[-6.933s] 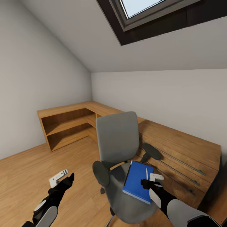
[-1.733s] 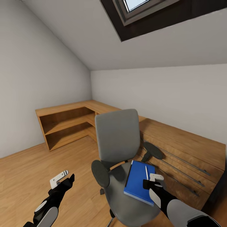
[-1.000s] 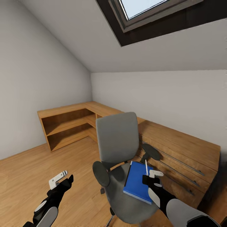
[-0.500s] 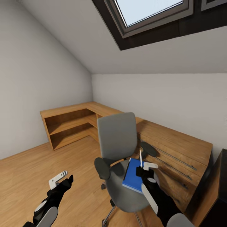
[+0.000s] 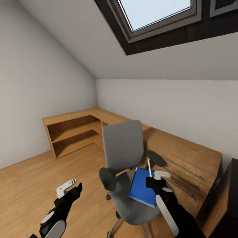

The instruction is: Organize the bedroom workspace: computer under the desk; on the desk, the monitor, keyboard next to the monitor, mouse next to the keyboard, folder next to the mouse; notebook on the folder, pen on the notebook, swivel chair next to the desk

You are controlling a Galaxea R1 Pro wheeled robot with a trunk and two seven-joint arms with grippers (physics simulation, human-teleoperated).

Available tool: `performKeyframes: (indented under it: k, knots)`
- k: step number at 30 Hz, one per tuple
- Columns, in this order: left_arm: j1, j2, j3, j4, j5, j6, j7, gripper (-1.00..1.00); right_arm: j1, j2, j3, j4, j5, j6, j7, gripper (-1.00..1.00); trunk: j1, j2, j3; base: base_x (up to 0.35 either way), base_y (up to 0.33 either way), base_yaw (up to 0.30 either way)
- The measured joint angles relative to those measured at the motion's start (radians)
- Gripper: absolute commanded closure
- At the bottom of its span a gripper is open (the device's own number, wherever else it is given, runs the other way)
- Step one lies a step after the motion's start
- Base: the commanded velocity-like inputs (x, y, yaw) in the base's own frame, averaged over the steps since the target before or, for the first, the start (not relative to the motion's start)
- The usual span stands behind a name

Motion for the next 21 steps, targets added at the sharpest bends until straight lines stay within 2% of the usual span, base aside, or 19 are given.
performKeyframes:
  k: [6,7,13,17,21]
  knots:
    - [0.000,0.000,-0.016,-0.003,0.001,0.000,0.003,-1.00,0.001,-0.008,-0.005,-0.049,0.000,0.002,-0.002,1.00,-0.023,0.042,0.019,0.000,0.000,0.000]
    - [0.000,0.000,-0.020,-0.009,0.001,0.000,0.003,-1.00,0.004,-0.018,-0.035,-0.069,0.001,0.000,-0.004,1.00,-0.027,0.049,0.022,0.000,0.000,0.000]
    - [0.000,-0.001,-0.023,-0.010,0.002,0.000,0.004,-1.00,0.005,-0.019,-0.045,-0.073,-0.001,-0.005,-0.004,1.00,-0.050,0.091,0.041,0.000,0.000,-0.013]
    - [0.000,-0.002,-0.025,-0.009,0.002,0.000,0.004,-1.00,0.005,-0.019,-0.048,-0.073,-0.001,-0.006,-0.004,1.00,-0.065,0.119,0.055,0.000,0.000,-0.126]
    - [0.000,-0.002,-0.047,-0.009,0.002,0.000,0.005,-1.00,0.005,-0.019,-0.070,-0.074,-0.001,-0.005,-0.004,1.00,-0.081,0.147,0.071,0.000,0.000,-0.193]
